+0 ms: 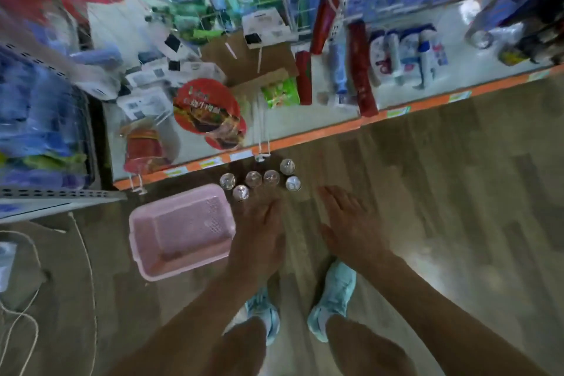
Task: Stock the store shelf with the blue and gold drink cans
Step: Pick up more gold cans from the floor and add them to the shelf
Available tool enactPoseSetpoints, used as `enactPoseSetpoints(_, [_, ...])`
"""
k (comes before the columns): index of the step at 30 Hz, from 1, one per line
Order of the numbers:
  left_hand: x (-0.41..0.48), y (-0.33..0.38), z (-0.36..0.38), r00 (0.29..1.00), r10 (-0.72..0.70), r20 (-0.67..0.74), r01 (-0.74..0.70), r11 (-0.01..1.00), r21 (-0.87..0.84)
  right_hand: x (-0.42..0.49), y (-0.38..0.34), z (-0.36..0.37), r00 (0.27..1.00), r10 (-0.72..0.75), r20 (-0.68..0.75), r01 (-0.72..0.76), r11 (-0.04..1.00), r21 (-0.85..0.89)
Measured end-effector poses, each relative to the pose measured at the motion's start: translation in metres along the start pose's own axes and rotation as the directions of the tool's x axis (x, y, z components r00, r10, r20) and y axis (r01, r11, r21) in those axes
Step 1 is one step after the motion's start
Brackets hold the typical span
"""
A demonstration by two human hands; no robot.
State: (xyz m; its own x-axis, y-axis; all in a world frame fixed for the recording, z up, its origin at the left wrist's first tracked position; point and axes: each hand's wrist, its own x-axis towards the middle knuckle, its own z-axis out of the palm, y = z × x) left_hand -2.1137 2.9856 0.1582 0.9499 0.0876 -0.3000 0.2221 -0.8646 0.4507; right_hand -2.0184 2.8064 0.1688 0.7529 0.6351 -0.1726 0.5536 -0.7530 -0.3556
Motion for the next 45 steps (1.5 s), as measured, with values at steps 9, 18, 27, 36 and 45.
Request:
enactPoseSetpoints(9, [0.104,-0.108,0.208,0.999,-0.03,0.037,0.026,0.995,0.101,0.054,0.12,0.226,0.991,-0.012,0.131,0.014,1.0,-0.012])
enactPoseSetpoints(18, [0.216,-0.187,0.289,0.988,0.119,-0.095,-0.097,0.973,0.209,0.126,0.152,0.361,0.993,-0.067,0.099,0.077,0.992,-0.1])
enactPoseSetpoints(27, [0.253,-0.206,0.299,0.973,0.229,-0.031,-0.211,0.934,0.289,0.155,0.156,0.392,0.997,-0.027,0.072,0.022,0.997,0.068])
enactPoseSetpoints(36, [0.278,-0.207,0.297,0.991,0.13,0.026,-0.13,0.991,0.026,0.153,0.165,0.374,0.984,0.124,0.126,-0.153,0.953,0.26])
enactPoseSetpoints(45, [0.258,-0.172,0.263,0.97,0.231,-0.074,-0.242,0.925,-0.292,0.155,0.196,0.286,0.988,0.101,0.114,-0.144,0.869,0.474])
